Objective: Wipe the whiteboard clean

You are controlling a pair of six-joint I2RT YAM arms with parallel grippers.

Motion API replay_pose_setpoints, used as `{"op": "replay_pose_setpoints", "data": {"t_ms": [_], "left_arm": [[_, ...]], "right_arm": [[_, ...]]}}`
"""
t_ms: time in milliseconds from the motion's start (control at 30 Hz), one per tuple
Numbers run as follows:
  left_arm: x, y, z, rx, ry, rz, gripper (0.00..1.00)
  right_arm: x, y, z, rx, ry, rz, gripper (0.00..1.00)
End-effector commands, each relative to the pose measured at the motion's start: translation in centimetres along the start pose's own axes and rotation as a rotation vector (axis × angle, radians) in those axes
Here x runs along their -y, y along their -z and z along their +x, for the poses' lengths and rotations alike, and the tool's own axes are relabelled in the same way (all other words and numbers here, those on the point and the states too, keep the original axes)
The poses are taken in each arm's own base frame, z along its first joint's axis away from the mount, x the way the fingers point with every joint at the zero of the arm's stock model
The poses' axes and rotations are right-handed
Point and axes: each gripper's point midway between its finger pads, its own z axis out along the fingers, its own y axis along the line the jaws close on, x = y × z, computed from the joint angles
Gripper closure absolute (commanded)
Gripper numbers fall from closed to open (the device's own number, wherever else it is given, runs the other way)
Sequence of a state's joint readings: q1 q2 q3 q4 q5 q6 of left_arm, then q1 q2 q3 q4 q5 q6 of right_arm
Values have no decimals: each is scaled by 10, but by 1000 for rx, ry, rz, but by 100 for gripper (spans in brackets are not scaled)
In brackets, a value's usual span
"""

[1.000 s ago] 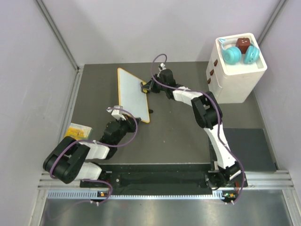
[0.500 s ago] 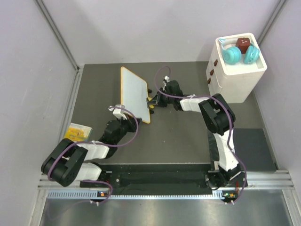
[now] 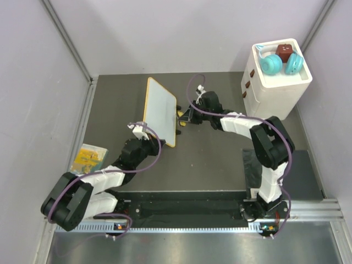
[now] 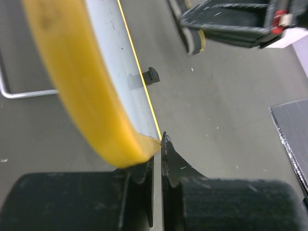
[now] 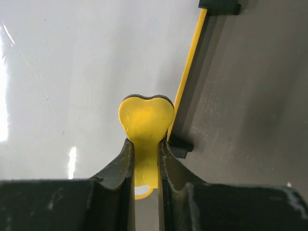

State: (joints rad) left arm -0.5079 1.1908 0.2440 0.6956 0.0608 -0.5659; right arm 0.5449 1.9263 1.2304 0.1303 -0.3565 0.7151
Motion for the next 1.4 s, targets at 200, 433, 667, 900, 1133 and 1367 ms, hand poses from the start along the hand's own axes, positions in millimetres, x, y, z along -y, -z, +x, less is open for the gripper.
{"op": "replay_pose_setpoints", "data": {"t_ms": [200,433,667,900,1133,1367], "left_arm": [[0,2,-13,-12,-63,-46,78],[1,-5,-13,-20,-54,-44,74],[6,-4,-18,-5,-47,-22,58],[24,2,-31,16,-60,42,41],[32,5,-38,21,-61,65,35],[27,10,-35,17,-49,41,33]], "right_arm": [[32,38,13,16,62,139,100],[63,50,38,-70,60,269,100],[73,49,51,-117,58,281,87],[73,46,57,-127,49,254,57],[70,49,51,-102,58,260,45],[53,50,23,-12,100,227,44]]}}
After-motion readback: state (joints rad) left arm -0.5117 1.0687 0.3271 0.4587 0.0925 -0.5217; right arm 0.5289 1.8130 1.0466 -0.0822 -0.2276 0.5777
